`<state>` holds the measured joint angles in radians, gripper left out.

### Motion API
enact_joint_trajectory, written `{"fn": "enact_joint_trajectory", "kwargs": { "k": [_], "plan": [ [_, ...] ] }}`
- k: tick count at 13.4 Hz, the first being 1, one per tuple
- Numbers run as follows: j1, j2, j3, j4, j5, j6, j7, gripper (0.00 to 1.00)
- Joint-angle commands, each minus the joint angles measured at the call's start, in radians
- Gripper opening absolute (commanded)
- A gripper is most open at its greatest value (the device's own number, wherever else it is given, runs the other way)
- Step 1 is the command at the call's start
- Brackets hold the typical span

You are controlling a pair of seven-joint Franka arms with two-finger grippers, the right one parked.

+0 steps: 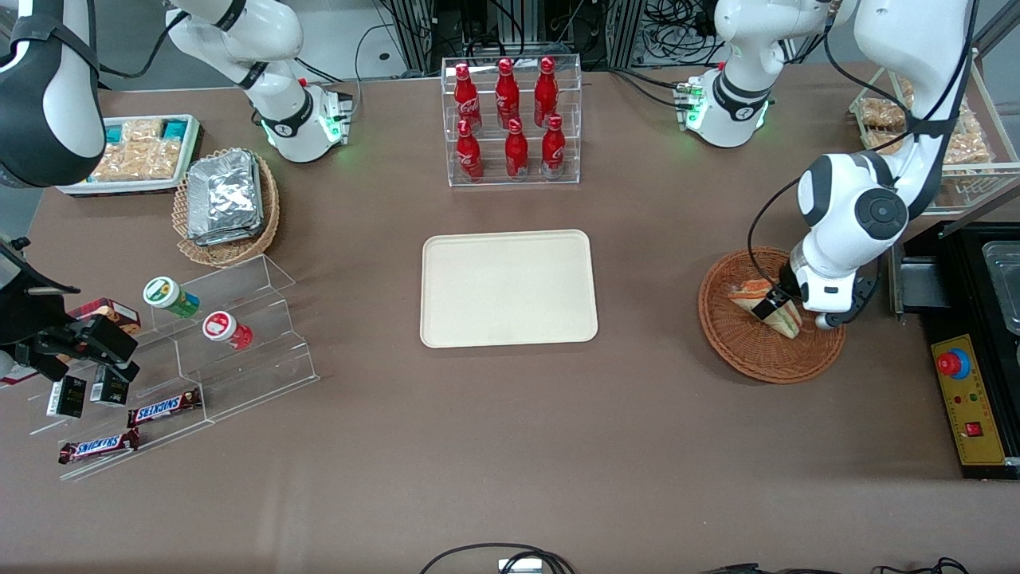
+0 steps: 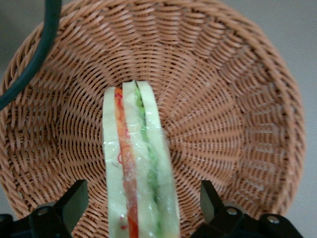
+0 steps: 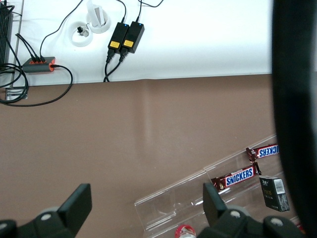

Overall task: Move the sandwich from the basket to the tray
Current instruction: 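Lower the open left gripper around the sandwich and close it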

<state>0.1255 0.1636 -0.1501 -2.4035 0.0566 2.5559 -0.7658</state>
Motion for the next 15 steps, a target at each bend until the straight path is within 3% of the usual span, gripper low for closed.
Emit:
{"fn": "enact_joint_trajectory", "kwargs": {
  "k": [1,4,5,6,7,8,15],
  "plan": [
    [0.005,0.028,0.003,-0.016,0.012,0.052,-0.021,1.0],
    [0.003,0.047,0.003,-0.016,0.012,0.07,-0.038,1.0],
    [0.003,0.05,0.003,-0.014,0.011,0.07,-0.052,0.92],
    [0.003,0.05,0.003,-0.014,0.011,0.07,-0.068,0.51],
    [0.003,0.05,0.003,-0.013,0.011,0.07,-0.073,0.21],
    [0.003,0.05,0.004,-0.012,0.011,0.069,-0.072,0.0],
    [-0.003,-0.019,-0.002,0.029,0.012,-0.024,-0.078,0.0]
  ]
}}
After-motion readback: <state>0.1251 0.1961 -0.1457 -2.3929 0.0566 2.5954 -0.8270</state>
